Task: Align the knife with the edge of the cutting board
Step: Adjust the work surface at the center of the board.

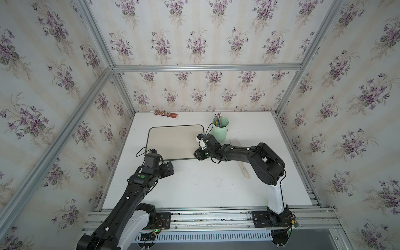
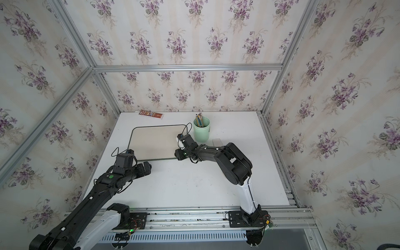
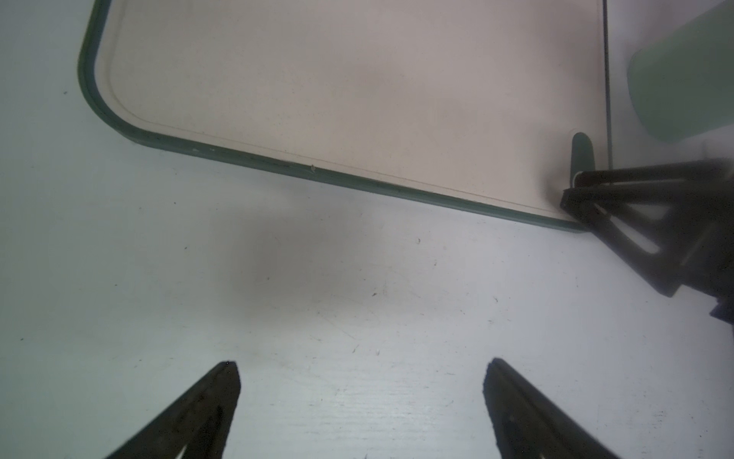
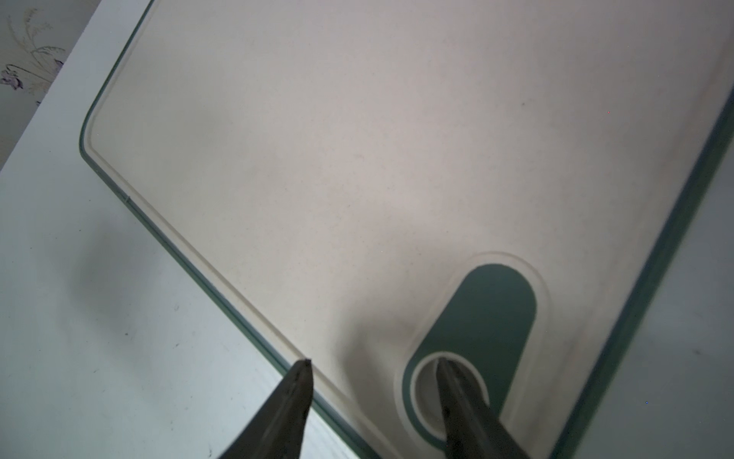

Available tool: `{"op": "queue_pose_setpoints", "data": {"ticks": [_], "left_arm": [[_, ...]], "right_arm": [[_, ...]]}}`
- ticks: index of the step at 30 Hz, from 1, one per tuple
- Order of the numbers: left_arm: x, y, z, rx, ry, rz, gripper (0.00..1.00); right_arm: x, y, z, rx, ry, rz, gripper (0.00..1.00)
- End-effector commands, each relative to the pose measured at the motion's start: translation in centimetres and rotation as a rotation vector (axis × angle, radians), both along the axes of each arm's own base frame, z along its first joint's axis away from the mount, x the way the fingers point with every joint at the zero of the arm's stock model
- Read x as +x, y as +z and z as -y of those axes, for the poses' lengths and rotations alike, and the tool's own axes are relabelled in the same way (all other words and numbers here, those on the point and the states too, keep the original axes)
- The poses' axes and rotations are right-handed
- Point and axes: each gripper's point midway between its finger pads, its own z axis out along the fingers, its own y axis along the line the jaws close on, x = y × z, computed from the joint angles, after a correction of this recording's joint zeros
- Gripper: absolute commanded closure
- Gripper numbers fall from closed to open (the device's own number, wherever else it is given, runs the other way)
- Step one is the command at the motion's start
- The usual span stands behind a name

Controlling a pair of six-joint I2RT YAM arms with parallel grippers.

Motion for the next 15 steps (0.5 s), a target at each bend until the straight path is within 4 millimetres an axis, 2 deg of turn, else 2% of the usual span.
{"op": "queue_pose_setpoints", "data": {"ticks": [1,4,9,15], "left_arm": [[0.2,0.0,-0.2,0.013,0.003,-0.007,0.01],[0.2,-0.1,-0.2,0.016,0.006,-0.014,0.01],[0.1,-0.2,-0.5,0.02,0.024,-0.024,0.01],[0.1,-0.9,-0.6,0.009,0.072,-0.072,0.01]], "right_arm": [[-0.5,-1.0,1.2,-0.072,-0.012,-0.026,0.45],[-1.1,-1.8,1.2,-0.095,0.007,-0.072,0.44],[-3.9,-4.5,1.5,-0.132,0.034,-0.193,0.45],[-8.0,-5.3,2.8,-0.133,0.033,-0.273,0.45]]}}
